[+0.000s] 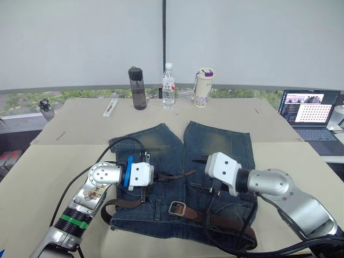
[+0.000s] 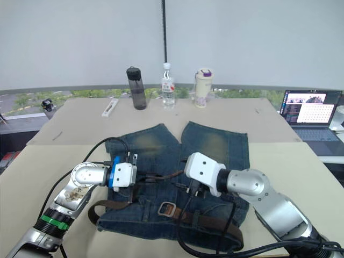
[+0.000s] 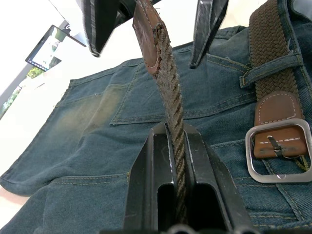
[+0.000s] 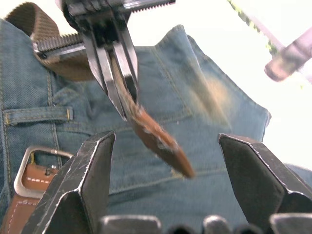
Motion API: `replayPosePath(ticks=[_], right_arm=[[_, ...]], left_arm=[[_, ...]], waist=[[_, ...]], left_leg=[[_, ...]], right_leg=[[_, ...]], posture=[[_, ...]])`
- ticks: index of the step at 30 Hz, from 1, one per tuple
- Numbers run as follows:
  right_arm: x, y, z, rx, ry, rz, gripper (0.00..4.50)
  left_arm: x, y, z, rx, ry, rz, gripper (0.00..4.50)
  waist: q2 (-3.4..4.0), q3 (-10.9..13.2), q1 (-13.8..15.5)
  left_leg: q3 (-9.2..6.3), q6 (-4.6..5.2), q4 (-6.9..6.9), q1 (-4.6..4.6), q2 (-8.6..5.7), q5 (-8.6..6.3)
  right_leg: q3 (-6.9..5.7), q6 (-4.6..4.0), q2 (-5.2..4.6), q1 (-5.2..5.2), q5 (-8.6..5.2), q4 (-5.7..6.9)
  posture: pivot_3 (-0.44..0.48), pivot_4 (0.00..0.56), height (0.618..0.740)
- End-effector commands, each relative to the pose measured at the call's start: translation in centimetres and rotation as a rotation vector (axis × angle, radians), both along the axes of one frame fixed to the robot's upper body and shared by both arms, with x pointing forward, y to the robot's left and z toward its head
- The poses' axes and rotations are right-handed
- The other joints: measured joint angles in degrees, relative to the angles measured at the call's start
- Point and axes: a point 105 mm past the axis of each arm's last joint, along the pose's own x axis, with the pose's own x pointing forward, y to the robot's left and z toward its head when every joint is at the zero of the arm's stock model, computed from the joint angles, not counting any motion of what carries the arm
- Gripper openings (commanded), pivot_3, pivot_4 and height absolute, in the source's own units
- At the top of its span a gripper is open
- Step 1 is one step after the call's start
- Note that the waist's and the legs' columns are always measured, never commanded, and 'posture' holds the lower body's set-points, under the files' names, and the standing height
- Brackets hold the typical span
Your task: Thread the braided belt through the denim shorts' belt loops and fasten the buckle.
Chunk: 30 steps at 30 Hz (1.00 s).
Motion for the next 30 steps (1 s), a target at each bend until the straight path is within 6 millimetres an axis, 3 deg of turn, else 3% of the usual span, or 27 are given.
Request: replayPosePath(ticks=[1, 4, 12, 20, 26, 30], right_arm=[[-0.3, 0.4, 0.5, -0.037, -0.067, 0.053, 3.74], [-0.1, 0.5, 0.3, -0.054, -0.082, 0.063, 2.91], [0.3, 0.0, 0.0, -0.058, -0.1, 0.032, 0.16], [0.9, -0.6, -0.5, -0.094, -0.144, 0.013, 0.03], [1.2, -0.5, -0.2, -0.09, -0.219, 0.002, 0.0], [1.2, -0.7, -0.1, -0.115, -0.3, 0.018, 0.0]], left_arm=[[0.2, 0.0, 1.3, -0.03, -0.03, -0.001, 0.04], [0.2, 0.0, 1.4, -0.03, -0.029, -0.004, 0.0], [0.2, -0.1, 1.4, -0.031, -0.032, -0.006, 0.0], [0.4, 0.1, 1.7, -0.051, 0.03, 0.022, 0.0], [-0.3, 1.7, 3.7, -0.176, 0.373, 0.127, 2.07], [-1.8, 3.9, 4.9, -0.329, 0.9, 0.199, 3.44]], waist=[[0.0, 0.0, 0.03], [0.01, 0.0, 0.04], [0.01, -0.01, 0.21], [0.02, -0.01, 0.52], [0.02, -0.01, 0.37], [-0.01, 0.0, -0.21]], left_leg=[[0.0, 0.0, 0.0, 0.0, 0.0, 0.0], [0.0, 0.0, 0.01, 0.0, 0.0, 0.0], [0.01, 0.0, 0.03, 0.0, 0.0, 0.0], [0.02, 0.0, 0.06, 0.01, -0.01, 0.0], [0.02, 0.0, 0.07, 0.01, 0.0, 0.0], [-0.03, 0.0, 0.06, 0.06, 0.02, 0.0]], right_leg=[[0.0, 0.0, 0.0, 0.0, 0.0, 0.0], [0.0, 0.0, 0.0, 0.0, 0.0, 0.0], [0.0, 0.0, 0.0, 0.0, 0.0, 0.03], [0.0, 0.0, 0.0, 0.0, 0.0, 0.06], [0.01, 0.02, 0.03, -0.02, -0.01, 0.13], [0.01, 0.08, 0.05, -0.02, -0.07, 0.29]], posture=[[0.0, 0.15, 0.74], [0.0, 0.15, 0.74], [0.0, 0.15, 0.74], [0.0, 0.15, 0.74], [0.0, 0.15, 0.74], [0.0, 0.15, 0.74]])
